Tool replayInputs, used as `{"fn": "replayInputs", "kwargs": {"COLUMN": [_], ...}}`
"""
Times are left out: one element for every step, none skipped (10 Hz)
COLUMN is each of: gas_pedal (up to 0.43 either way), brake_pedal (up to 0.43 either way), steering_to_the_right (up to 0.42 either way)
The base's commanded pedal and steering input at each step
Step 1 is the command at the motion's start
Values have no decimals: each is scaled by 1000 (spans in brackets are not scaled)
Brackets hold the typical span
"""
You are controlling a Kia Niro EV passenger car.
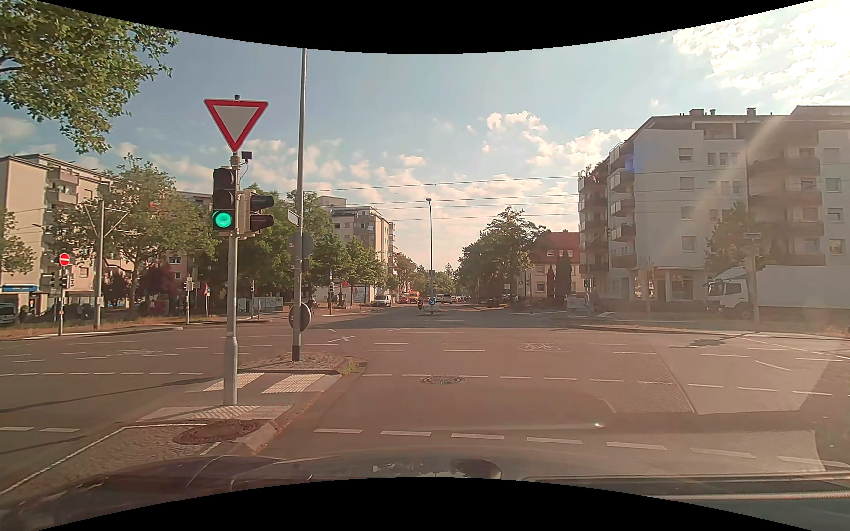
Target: Follow the waypoints while adhering to traffic rules and regulations
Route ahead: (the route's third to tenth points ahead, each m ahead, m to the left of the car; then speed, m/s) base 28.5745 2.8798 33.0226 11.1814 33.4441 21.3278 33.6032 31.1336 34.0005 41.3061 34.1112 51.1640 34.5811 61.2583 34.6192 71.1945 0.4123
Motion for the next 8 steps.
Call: {"fn": "replayInputs", "kwargs": {"gas_pedal": [177, 189, 197, 197, 209, 209, 209, 209], "brake_pedal": [0, 0, 0, 0, 0, 0, 0, 0], "steering_to_the_right": [3, 3, 3, 3, 3, 3, 3, 3]}}
